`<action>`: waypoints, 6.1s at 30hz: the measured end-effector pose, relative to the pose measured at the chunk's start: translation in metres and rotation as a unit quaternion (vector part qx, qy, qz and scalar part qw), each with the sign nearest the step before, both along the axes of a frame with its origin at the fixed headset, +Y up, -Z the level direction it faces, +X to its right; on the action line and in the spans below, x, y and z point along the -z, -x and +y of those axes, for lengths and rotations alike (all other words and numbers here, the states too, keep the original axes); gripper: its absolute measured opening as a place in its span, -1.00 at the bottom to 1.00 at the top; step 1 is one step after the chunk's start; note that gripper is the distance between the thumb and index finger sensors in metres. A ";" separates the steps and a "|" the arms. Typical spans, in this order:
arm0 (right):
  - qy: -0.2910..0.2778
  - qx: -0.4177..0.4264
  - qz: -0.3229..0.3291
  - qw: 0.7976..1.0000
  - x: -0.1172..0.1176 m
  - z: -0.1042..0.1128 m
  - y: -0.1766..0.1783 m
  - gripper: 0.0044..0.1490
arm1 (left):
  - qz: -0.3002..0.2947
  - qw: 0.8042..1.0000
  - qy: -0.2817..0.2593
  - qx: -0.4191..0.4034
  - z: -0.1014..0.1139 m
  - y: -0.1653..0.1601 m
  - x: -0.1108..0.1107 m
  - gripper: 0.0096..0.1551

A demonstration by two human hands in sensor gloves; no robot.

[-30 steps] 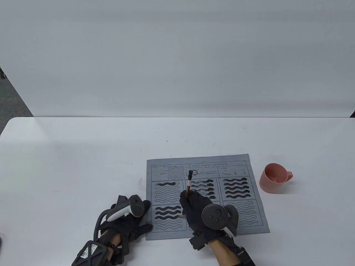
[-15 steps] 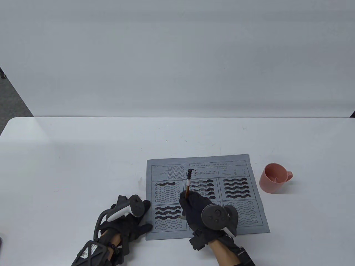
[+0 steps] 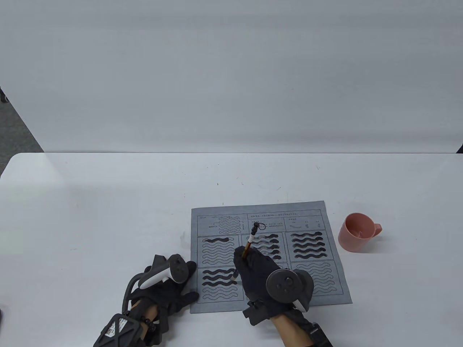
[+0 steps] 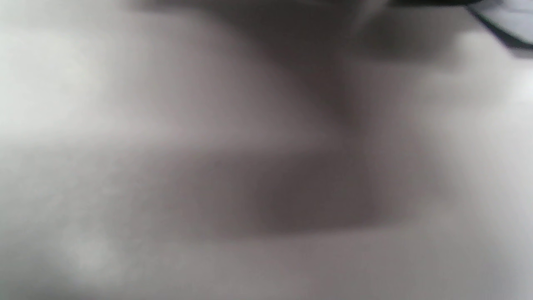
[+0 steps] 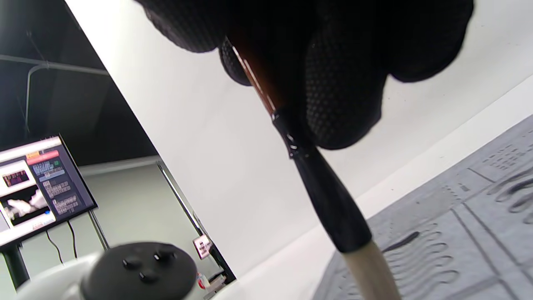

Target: Trace patterns on water writing practice cloth with Chinese brush

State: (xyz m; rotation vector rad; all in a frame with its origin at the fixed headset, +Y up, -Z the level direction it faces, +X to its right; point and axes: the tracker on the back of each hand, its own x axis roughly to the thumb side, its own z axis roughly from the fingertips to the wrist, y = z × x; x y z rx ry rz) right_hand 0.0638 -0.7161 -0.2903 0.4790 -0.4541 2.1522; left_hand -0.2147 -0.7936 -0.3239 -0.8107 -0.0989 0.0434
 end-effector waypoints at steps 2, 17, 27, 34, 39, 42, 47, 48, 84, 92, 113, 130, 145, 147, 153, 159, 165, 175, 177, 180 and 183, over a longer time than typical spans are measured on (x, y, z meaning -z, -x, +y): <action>0.007 0.027 0.004 1.000 -0.001 0.001 -0.001 -0.51 | 0.000 1.000 0.000 0.001 0.000 0.000 0.000 0.05; 0.054 0.083 0.039 0.994 -0.007 0.003 0.007 -0.50 | 0.000 1.000 0.000 0.001 0.000 0.000 0.000 0.05; 0.055 0.023 0.077 0.995 -0.019 0.003 0.028 -0.50 | -0.002 1.000 -0.001 -0.001 0.001 0.000 0.001 0.05; 0.012 0.030 0.076 0.997 -0.028 0.002 0.039 -0.51 | -0.004 0.999 -0.037 -0.018 0.009 0.002 0.003 0.02; 0.001 -0.017 0.087 0.996 -0.032 0.002 0.046 -0.49 | -0.010 0.998 -0.048 -0.030 0.012 0.001 0.002 0.04; -0.010 -0.023 0.086 0.996 -0.034 0.004 0.046 -0.47 | -0.023 0.999 -0.042 -0.023 0.010 -0.003 -0.001 0.08; -0.049 0.045 0.092 0.994 -0.051 0.055 0.032 -0.49 | -0.050 0.998 -0.035 -0.015 0.009 -0.013 -0.004 0.17; -0.052 0.049 0.091 0.993 -0.058 0.064 0.027 -0.48 | -0.051 0.998 -0.035 -0.016 0.008 -0.014 -0.004 0.18; -0.021 -0.080 0.117 0.990 -0.038 -0.004 0.049 -0.52 | -0.045 0.999 -0.001 0.005 0.006 -0.015 -0.005 0.22; -0.015 -0.078 0.116 0.990 -0.037 -0.005 0.049 -0.52 | -0.044 0.999 0.000 0.004 0.006 -0.015 -0.005 0.23; 0.005 -0.088 0.121 0.989 -0.036 -0.007 0.050 -0.52 | -0.044 0.999 0.001 0.004 0.006 -0.015 -0.005 0.23; 0.015 -0.086 0.116 0.989 -0.034 -0.008 0.049 -0.52 | -0.044 0.999 0.001 0.004 0.006 -0.015 -0.005 0.22; 0.019 -0.083 0.109 0.990 -0.033 -0.009 0.046 -0.52 | -0.044 0.999 0.001 0.004 0.006 -0.015 -0.005 0.22; 0.019 -0.082 0.109 0.990 -0.033 -0.009 0.046 -0.52 | -0.044 0.999 0.001 0.004 0.006 -0.015 -0.005 0.23; 0.020 -0.084 0.109 0.990 -0.033 -0.009 0.046 -0.53 | -0.044 0.999 0.001 0.004 0.006 -0.015 -0.005 0.23; 0.020 -0.084 0.107 0.990 -0.033 -0.010 0.045 -0.53 | -0.044 0.999 0.001 0.004 0.006 -0.015 -0.005 0.23; 0.020 -0.084 0.104 0.991 -0.033 -0.010 0.044 -0.53 | -0.044 0.999 0.001 0.004 0.006 -0.015 -0.005 0.22; 0.021 -0.082 0.105 0.991 -0.032 -0.010 0.043 -0.53 | -0.044 0.999 0.001 0.007 0.006 -0.015 -0.006 0.22; 0.021 -0.083 0.105 0.991 -0.032 -0.010 0.042 -0.53 | -0.044 0.999 0.001 0.007 0.006 -0.015 -0.006 0.23; 0.023 -0.082 0.106 0.991 -0.032 -0.010 0.042 -0.53 | -0.044 0.999 0.001 0.007 0.006 -0.015 -0.006 0.22; 0.025 -0.082 0.105 0.991 -0.032 -0.011 0.041 -0.53 | -0.044 0.999 0.001 0.007 0.006 -0.015 -0.006 0.22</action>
